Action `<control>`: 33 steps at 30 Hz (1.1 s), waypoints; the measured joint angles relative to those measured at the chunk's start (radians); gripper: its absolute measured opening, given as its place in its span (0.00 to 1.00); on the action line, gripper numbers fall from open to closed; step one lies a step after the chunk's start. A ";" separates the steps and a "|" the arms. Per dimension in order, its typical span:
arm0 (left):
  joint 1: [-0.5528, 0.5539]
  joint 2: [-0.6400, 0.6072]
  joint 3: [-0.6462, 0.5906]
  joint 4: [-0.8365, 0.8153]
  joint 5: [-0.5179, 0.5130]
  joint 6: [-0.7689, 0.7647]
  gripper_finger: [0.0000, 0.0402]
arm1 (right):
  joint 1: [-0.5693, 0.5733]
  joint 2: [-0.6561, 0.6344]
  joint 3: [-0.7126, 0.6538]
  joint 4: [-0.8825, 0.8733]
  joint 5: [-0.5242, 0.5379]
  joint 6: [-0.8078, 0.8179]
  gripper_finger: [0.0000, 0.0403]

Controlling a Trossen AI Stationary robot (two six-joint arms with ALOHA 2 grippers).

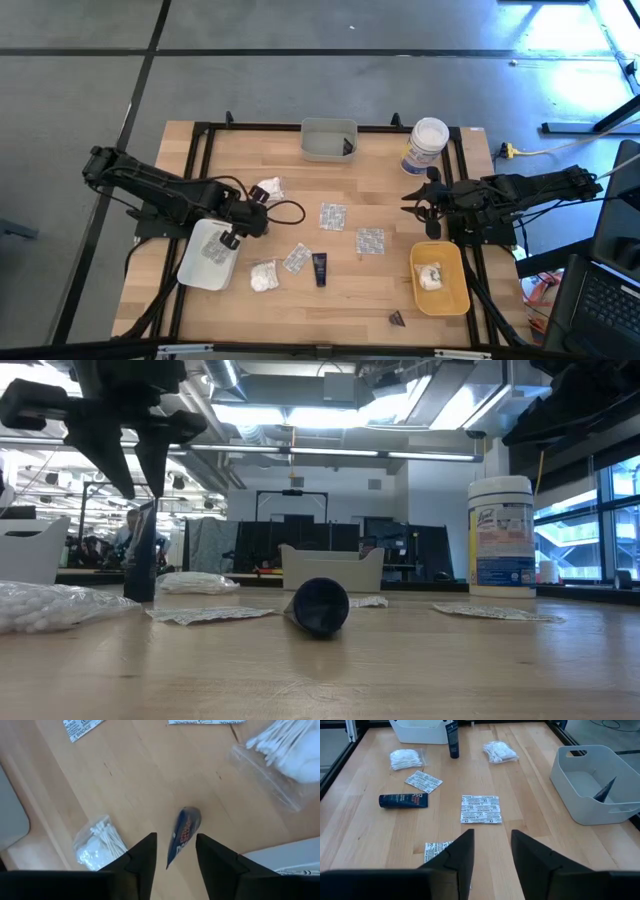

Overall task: Pick & Place Travel size toiletries
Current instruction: Put the shave cream into the gray bin

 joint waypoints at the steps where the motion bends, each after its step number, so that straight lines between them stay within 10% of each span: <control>1: 0.000 0.000 0.000 0.000 0.004 0.000 0.33 | 0.000 0.000 0.000 0.000 0.000 0.000 0.34; 33: 0.000 0.113 0.000 0.005 -0.017 -0.026 0.20 | 0.000 0.000 0.000 0.000 0.000 0.000 0.47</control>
